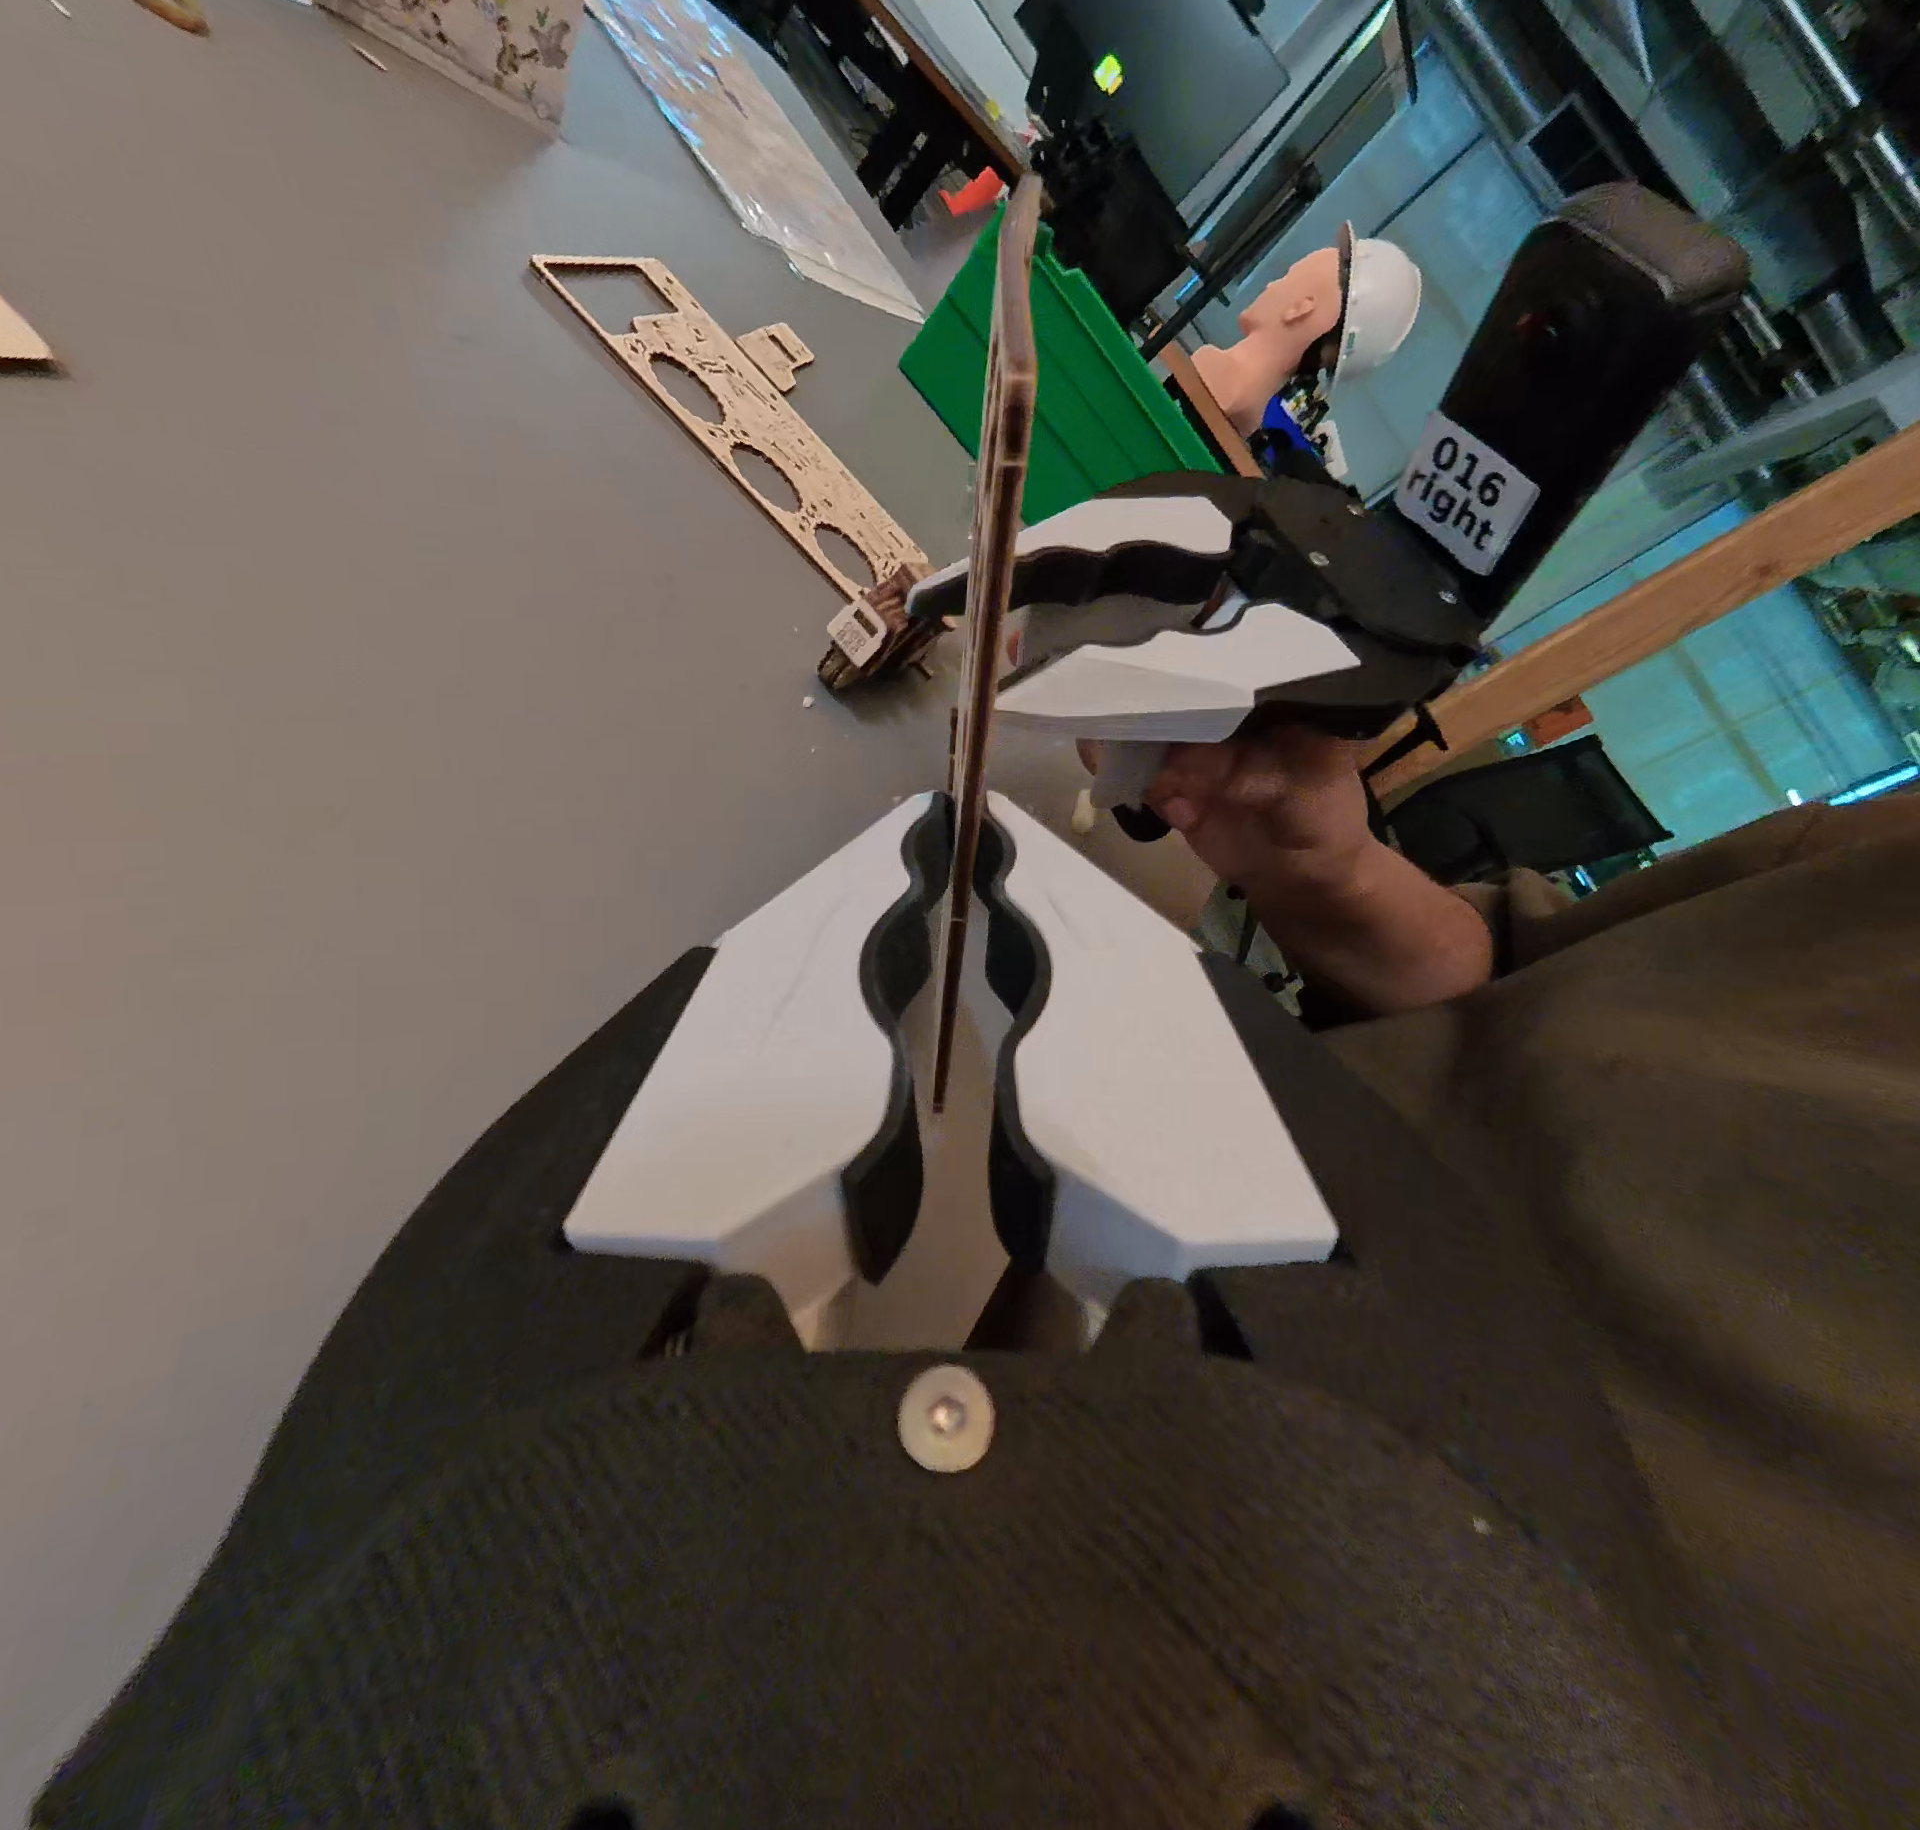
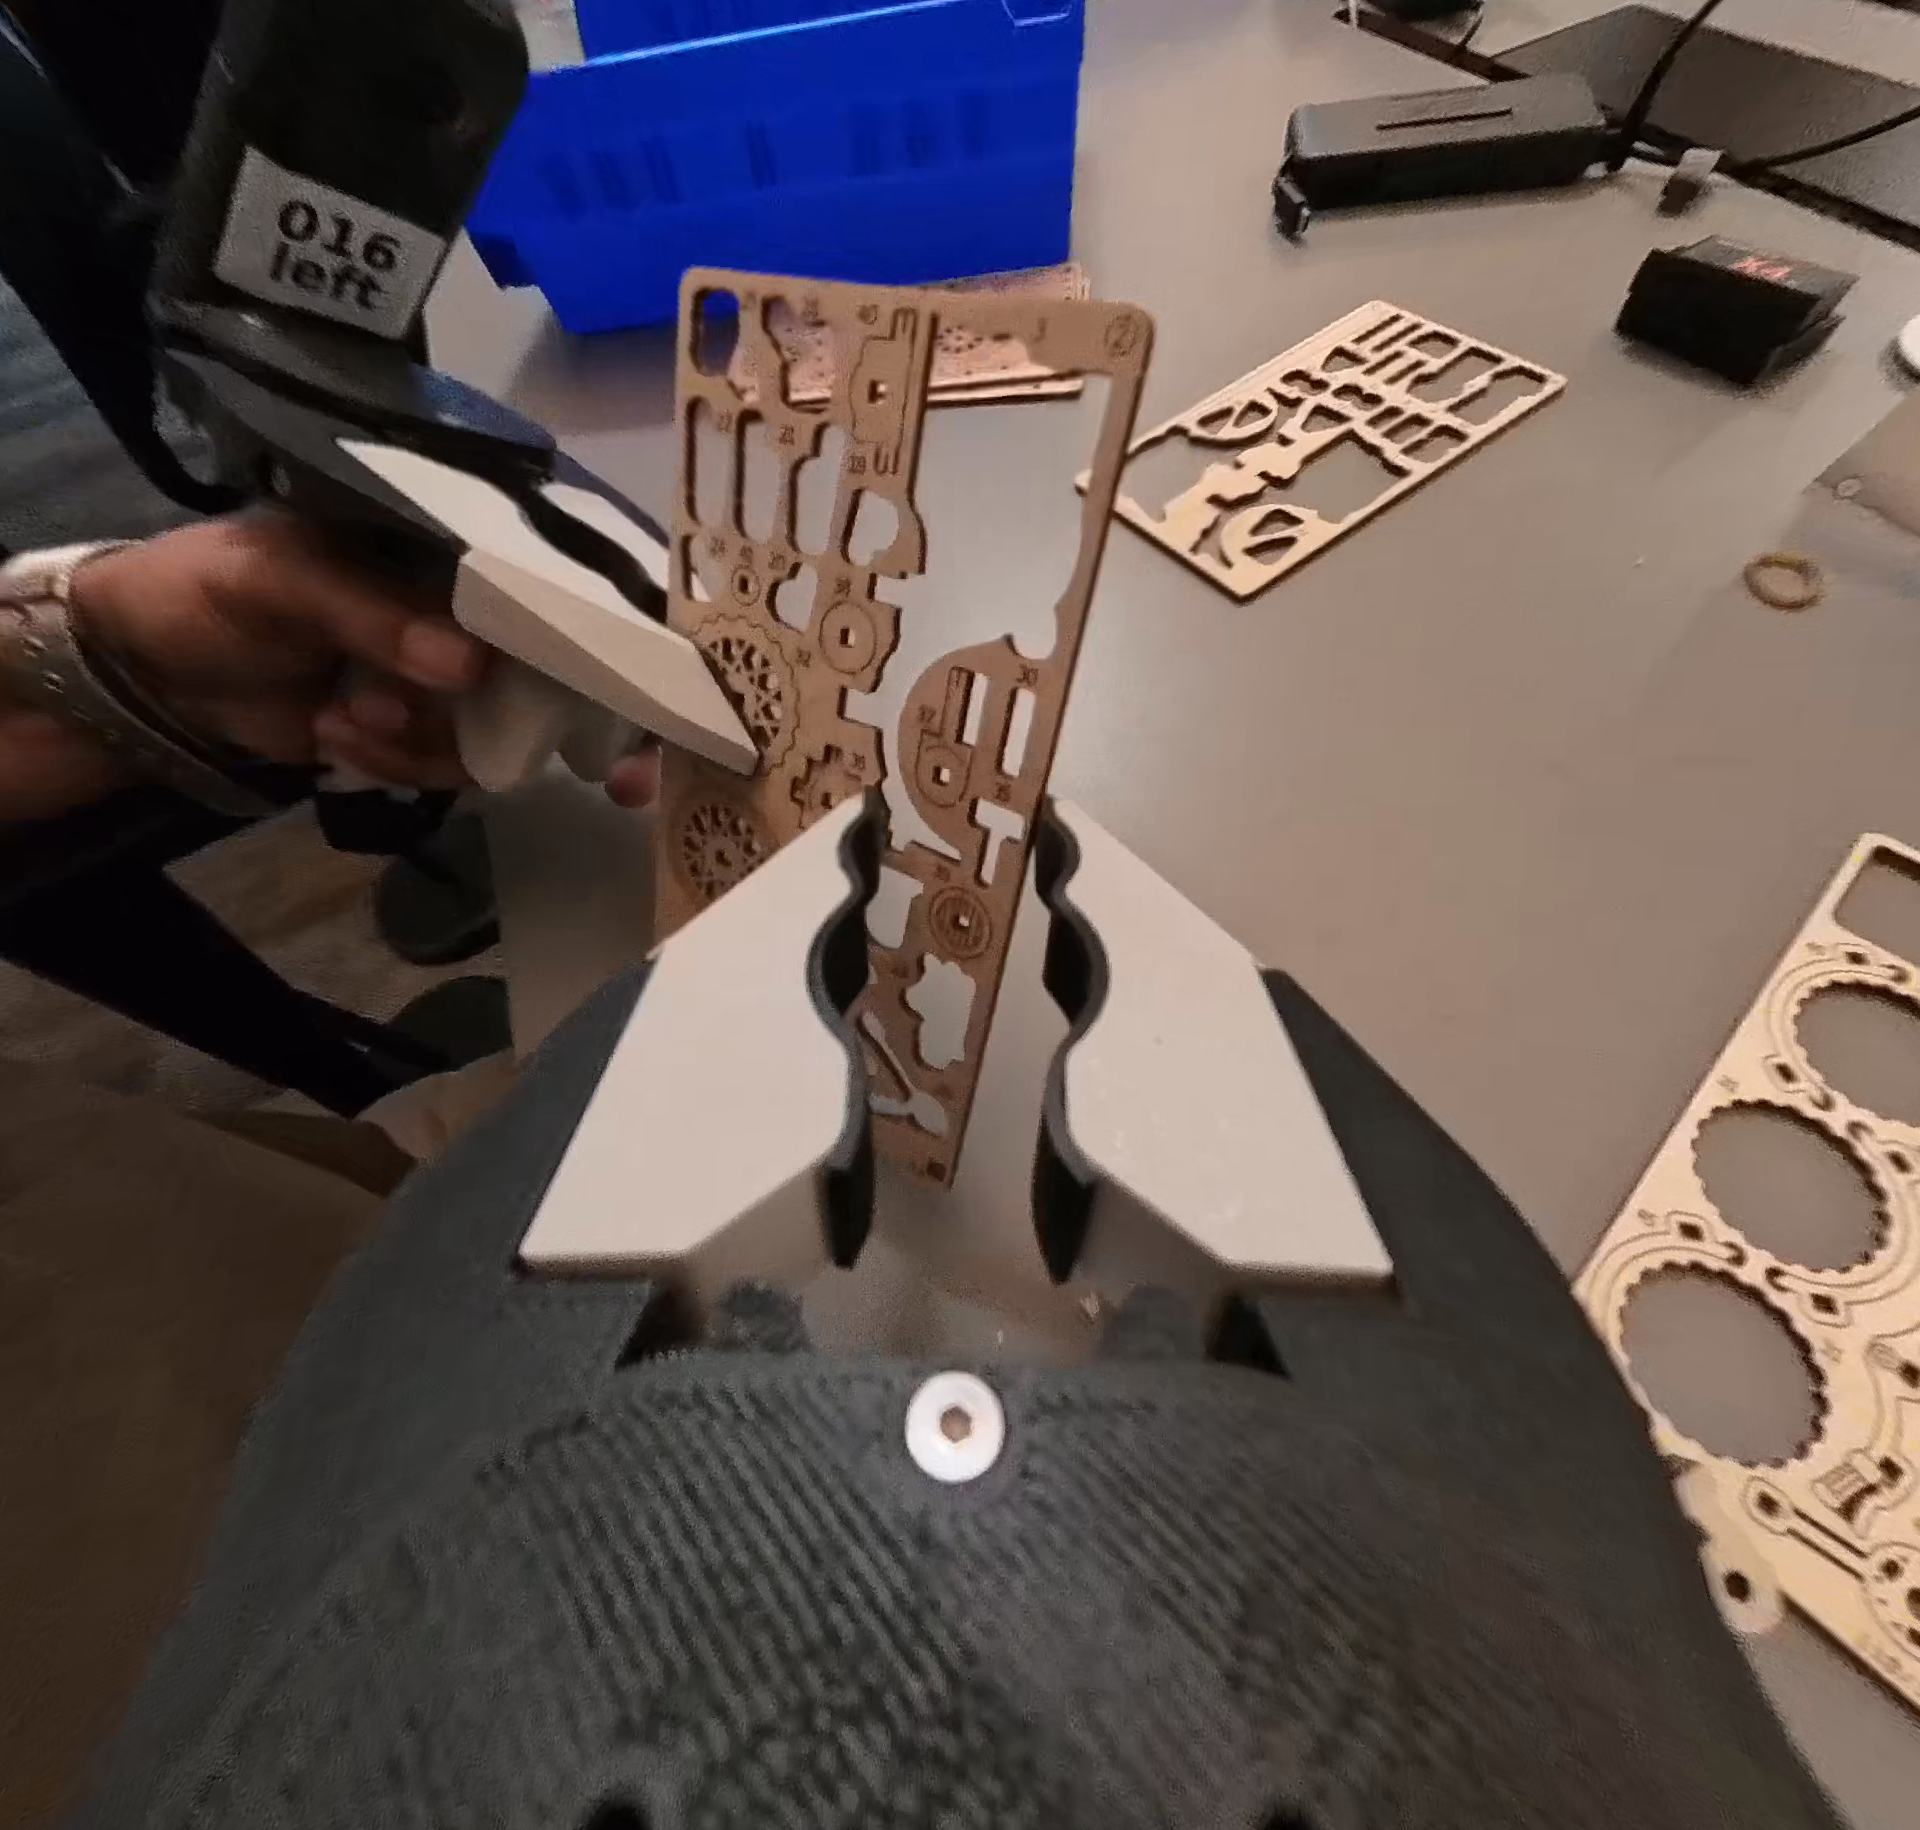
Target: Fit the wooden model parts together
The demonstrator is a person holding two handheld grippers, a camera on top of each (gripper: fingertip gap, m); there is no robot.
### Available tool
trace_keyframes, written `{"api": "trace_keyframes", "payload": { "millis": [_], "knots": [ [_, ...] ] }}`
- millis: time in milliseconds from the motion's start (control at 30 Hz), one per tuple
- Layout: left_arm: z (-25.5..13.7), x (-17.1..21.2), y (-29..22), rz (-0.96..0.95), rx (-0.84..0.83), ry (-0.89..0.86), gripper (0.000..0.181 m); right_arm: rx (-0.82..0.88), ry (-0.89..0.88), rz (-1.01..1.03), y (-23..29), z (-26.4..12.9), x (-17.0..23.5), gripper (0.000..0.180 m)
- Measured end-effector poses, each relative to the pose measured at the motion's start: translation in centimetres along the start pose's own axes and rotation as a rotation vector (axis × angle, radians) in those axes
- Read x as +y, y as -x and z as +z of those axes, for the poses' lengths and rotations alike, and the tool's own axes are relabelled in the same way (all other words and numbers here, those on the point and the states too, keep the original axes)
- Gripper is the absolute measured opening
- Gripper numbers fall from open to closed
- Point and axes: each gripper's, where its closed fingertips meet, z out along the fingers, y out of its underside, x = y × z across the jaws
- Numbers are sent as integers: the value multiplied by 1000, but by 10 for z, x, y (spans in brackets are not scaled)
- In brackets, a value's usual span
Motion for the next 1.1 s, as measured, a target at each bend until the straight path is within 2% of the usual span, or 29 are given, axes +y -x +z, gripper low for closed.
{"api": "trace_keyframes", "payload": {
  "millis": [133,267,700,1000,1100],
  "knots": [
    [-1,-3,-4,-10,27,-14,0,-25,-11,-8,1,-4,-5,31],
    [0,-3,-6,0,29,-16,0,-62,-17,51,7,2,-2,49],
    [-1,-3,-5,19,16,-11,0,-137,11,174,10,4,2,39],
    [6,5,-2,22,-22,25,0,22,69,-3,-1,9,11,39],
    [2,0,-4,-16,12,2,0,1,51,17,2,7,6,39]
  ]
}}
